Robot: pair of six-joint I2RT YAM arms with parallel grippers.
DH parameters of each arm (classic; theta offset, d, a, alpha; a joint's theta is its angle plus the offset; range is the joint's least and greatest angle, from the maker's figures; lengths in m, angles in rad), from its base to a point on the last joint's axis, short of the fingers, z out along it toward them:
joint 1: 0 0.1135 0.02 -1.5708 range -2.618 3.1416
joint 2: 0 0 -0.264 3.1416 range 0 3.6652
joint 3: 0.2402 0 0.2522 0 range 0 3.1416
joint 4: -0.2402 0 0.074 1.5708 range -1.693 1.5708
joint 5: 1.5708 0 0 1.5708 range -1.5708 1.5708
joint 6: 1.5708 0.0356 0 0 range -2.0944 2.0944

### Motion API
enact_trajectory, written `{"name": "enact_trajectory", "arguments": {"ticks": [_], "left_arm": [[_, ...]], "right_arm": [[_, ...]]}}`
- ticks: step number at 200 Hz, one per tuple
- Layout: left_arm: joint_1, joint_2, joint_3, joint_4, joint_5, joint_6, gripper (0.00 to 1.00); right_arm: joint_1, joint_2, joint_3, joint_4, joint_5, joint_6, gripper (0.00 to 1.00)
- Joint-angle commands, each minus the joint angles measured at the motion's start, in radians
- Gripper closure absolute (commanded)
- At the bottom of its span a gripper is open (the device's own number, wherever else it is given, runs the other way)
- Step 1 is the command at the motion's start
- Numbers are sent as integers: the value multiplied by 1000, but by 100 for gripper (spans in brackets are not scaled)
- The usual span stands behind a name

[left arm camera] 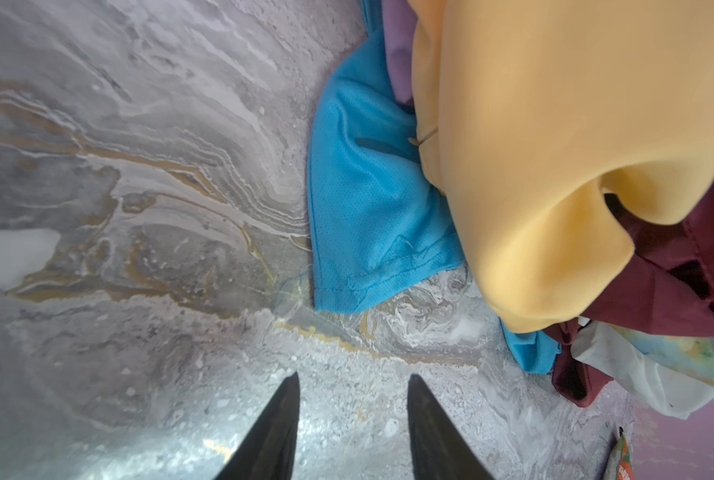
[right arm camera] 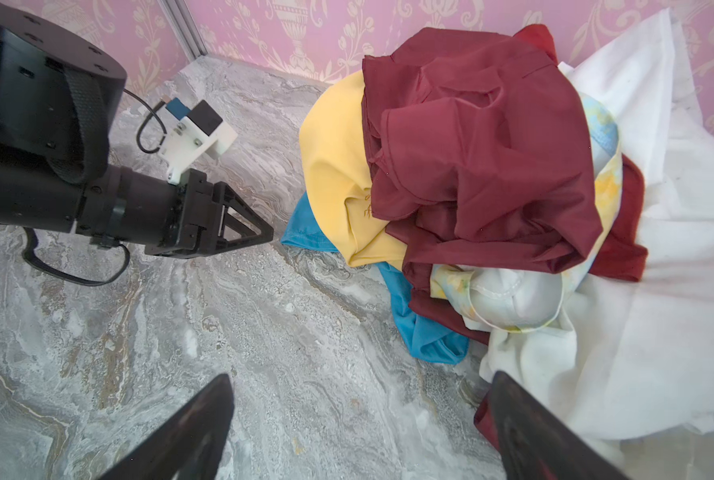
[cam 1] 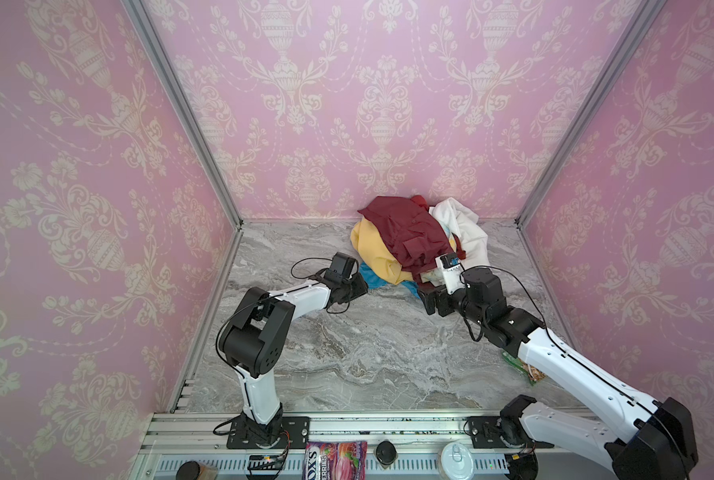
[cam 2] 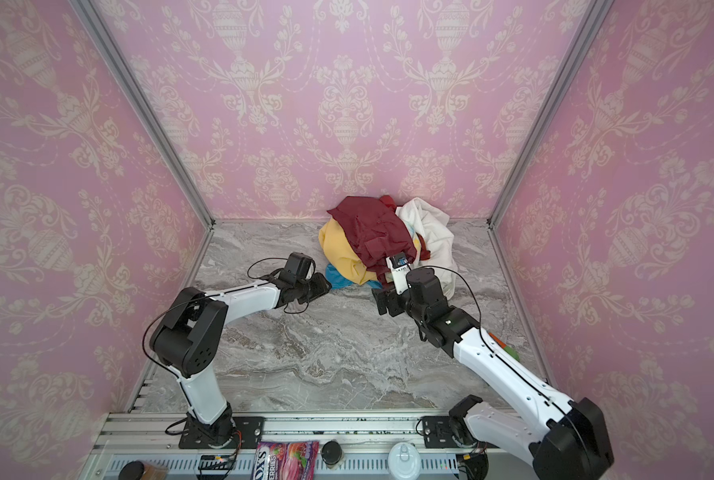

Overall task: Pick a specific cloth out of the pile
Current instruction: 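Reach the left gripper toward the turquoise cloth while the right gripper moves in, then close the left gripper on the turquoise cloth under the yellow cloth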

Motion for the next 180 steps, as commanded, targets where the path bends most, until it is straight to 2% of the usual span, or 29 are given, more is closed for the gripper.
{"name": "enact_trajectory", "arguments": {"ticks": [1, 102, 180], "left_arm": [[-8, 28, 38, -6, -50, -9, 55], [-9, 140, 131, -35, -74, -8, 54], [-9, 193, 158, -40, -83, -4, 53]], "right_arm": [[14, -23, 30, -32, -8, 31, 4], [76, -21, 87, -112, -15, 31, 3], [82, -42, 82, -130, 1, 30, 2]]}}
